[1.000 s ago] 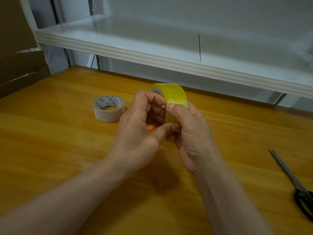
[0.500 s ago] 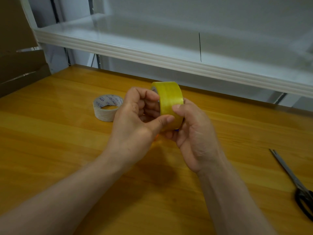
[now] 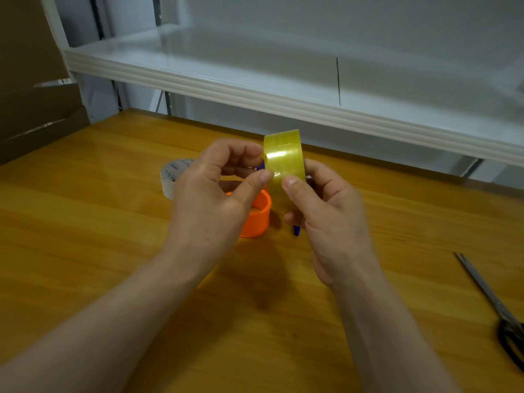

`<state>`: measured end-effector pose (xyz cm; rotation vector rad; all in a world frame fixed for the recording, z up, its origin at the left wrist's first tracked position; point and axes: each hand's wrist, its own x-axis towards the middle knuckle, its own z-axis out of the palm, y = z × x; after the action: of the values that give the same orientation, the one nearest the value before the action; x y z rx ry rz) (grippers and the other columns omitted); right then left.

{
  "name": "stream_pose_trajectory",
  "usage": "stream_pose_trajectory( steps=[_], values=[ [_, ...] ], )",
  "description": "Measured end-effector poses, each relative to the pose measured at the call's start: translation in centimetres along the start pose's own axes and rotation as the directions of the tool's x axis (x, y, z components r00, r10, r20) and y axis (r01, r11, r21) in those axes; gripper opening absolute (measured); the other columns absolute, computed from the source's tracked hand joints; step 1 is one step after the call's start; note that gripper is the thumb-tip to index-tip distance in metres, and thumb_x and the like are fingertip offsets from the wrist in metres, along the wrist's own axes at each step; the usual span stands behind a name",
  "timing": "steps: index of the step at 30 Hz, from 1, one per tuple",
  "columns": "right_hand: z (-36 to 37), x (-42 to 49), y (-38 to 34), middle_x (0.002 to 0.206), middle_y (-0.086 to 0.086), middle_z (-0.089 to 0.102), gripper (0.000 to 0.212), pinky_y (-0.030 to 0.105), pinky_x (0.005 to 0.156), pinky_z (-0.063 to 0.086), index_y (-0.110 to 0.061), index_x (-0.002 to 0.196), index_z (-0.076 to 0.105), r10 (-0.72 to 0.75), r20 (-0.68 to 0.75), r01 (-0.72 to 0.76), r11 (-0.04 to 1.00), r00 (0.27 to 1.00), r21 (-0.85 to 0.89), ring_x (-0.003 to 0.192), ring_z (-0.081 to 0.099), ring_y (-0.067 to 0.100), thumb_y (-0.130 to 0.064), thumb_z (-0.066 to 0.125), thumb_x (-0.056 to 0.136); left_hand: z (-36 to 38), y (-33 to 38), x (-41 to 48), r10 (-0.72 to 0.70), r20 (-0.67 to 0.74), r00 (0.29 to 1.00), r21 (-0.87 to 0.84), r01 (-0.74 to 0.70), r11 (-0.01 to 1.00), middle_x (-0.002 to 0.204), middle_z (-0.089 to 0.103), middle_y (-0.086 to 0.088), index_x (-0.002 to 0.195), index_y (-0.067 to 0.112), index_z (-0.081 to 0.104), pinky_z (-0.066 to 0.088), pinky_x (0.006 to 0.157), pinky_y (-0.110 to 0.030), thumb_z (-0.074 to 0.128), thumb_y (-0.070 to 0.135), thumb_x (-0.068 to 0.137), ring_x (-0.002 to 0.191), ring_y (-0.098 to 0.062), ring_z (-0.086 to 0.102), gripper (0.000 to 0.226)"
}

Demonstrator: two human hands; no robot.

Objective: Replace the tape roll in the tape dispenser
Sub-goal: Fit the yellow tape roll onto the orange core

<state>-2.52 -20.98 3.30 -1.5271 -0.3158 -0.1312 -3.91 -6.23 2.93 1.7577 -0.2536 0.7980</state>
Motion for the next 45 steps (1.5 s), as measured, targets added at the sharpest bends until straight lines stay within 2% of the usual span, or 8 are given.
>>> stream_pose_trajectory(
  steps=[4,9,16,21,28,35,40,45],
  values=[
    [0.1,0.0,0.0,0.08,-0.021,0.07,0.02,0.022,0.063,0.053,-0.03,0.109,0.072,-0.048,0.01,0.049,0.997,0.999,-0.056,0.073,0.063,-0.005,-0.016,0.063,0.099,-0.1,-0.3,-0.1,0.117,-0.043,0.992,0.193,-0.107,0.975,0.099,0.072,0.002,0.106,0.019,0.07,0.058,0.075,-0.019,0.077,0.018,0.087,0.089,-0.008,0.07,0.02],
    [0.3,0.0,0.2,0.078,-0.025,0.069,0.022,0.019,0.064,0.052,-0.033,0.104,0.07,-0.106,0.032,0.109,0.99,0.994,-0.094,0.073,0.064,-0.006,-0.013,0.063,0.098,-0.3,-0.4,0.0,0.229,-0.058,0.972,0.298,-0.202,0.933,0.093,0.075,0.001,0.099,0.012,0.076,0.06,0.072,-0.03,0.078,0.02,0.087,0.084,-0.01,0.071,0.014],
    [0.3,-0.2,0.0,0.09,-0.013,0.072,0.021,0.017,0.067,0.052,-0.027,0.108,0.072,-0.175,0.06,0.182,0.971,0.983,-0.156,0.081,0.066,-0.003,-0.011,0.065,0.097,-0.6,-0.6,0.2,0.312,-0.016,0.95,0.418,-0.277,0.865,0.085,0.072,-0.003,0.091,0.007,0.073,0.055,0.067,-0.034,0.073,0.017,0.089,0.078,-0.016,0.065,0.01],
    [0.4,-0.2,0.1,0.095,-0.01,0.071,0.02,0.016,0.066,0.052,-0.021,0.112,0.072,-0.163,0.061,0.172,0.968,0.985,-0.181,0.08,0.064,-0.003,-0.011,0.065,0.097,-0.5,-0.9,0.5,0.28,0.07,0.957,0.496,-0.277,0.823,0.084,0.059,0.005,0.09,0.008,0.065,0.045,0.063,-0.032,0.064,0.016,0.09,0.077,-0.015,0.054,0.008],
    [0.8,-0.3,0.4,0.102,-0.004,0.072,0.019,0.024,0.068,0.056,-0.03,0.111,0.07,-0.168,0.018,0.168,0.964,0.986,-0.208,0.088,0.067,0.009,-0.018,0.065,0.097,-0.2,-0.7,0.4,0.271,0.13,0.954,0.551,-0.297,0.78,0.084,0.052,0.001,0.09,0.008,0.056,0.035,0.068,-0.032,0.051,0.017,0.092,0.077,-0.019,0.05,0.01],
    [1.0,-0.3,0.9,0.111,0.002,0.069,0.022,0.046,0.076,0.062,-0.028,0.117,0.068,-0.18,-0.028,0.166,0.95,0.983,-0.263,0.099,0.068,0.019,-0.029,0.063,0.095,0.3,-0.3,0.1,0.308,0.146,0.94,0.631,-0.328,0.703,0.083,0.048,-0.001,0.088,0.008,0.054,0.028,0.07,-0.037,0.055,0.003,0.085,0.078,-0.021,0.044,0.005],
    [1.0,-0.3,0.8,0.111,0.002,0.069,0.021,0.046,0.077,0.062,-0.027,0.118,0.067,-0.173,-0.034,0.158,0.953,0.984,-0.259,0.099,0.069,0.019,-0.026,0.063,0.098,0.6,-0.3,-0.1,0.327,0.12,0.937,0.644,-0.324,0.693,0.087,0.051,-0.008,0.089,0.007,0.054,0.021,0.074,-0.034,0.053,0.002,0.083,0.082,-0.019,0.038,0.007],
    [1.2,-0.5,0.5,0.104,-0.004,0.071,0.023,0.036,0.074,0.062,-0.022,0.12,0.065,-0.163,-0.044,0.152,0.97,0.986,-0.192,0.093,0.07,0.012,-0.017,0.064,0.098,0.5,-0.2,0.0,0.333,0.159,0.93,0.629,-0.355,0.691,0.087,0.056,-0.012,0.089,0.006,0.056,0.021,0.075,-0.033,0.049,0.002,0.084,0.079,-0.026,0.047,0.009]
  ],
)
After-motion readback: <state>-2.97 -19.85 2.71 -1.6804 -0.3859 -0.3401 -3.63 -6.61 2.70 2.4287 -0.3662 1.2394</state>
